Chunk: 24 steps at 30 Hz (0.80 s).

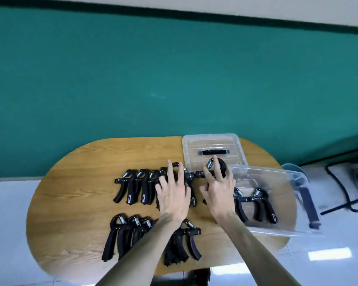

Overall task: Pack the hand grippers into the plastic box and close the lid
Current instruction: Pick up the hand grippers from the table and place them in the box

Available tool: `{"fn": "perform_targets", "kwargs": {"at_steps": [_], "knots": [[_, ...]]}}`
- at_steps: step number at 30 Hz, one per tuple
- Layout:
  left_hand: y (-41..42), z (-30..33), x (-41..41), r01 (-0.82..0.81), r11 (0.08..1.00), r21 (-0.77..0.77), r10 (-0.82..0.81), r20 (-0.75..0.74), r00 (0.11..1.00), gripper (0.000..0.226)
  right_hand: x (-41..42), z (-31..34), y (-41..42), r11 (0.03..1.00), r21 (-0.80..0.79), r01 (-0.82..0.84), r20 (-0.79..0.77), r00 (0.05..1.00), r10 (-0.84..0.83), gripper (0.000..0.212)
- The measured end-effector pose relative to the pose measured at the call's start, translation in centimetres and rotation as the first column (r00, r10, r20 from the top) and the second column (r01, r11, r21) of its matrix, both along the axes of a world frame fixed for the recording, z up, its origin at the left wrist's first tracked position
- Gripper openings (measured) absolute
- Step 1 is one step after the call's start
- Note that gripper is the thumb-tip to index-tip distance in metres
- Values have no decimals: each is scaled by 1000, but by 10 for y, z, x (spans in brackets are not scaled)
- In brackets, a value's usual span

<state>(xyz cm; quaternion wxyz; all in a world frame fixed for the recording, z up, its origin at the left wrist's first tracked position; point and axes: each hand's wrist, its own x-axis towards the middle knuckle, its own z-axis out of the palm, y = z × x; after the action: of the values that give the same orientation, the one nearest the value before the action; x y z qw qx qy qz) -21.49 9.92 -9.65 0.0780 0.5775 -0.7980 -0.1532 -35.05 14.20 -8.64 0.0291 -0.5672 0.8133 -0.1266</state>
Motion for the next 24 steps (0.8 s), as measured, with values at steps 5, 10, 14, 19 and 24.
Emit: {"fn": "perform_targets", "kwargs": {"at_steps": [5,10,14,19,24], "knots": [[31,9,-89,67,998,-11,-67,21,998,73,-84,1,44,997,-12,81,24,996,-81,67],[64,11,-168,96,995,8,-96,37,995,72,-163,-11,85,987,64,146,63,987,-150,63],[88,-4,-216,86,995,41,-88,42,995,73,-215,-31,108,969,144,201,100,971,-217,64],[103,-43,-254,95,990,103,-103,71,992,74,-257,-68,121,957,224,183,168,960,-223,70],[102,-87,-273,72,979,189,-102,156,982,73,-276,-114,119,937,313,153,237,943,-232,63]]}}
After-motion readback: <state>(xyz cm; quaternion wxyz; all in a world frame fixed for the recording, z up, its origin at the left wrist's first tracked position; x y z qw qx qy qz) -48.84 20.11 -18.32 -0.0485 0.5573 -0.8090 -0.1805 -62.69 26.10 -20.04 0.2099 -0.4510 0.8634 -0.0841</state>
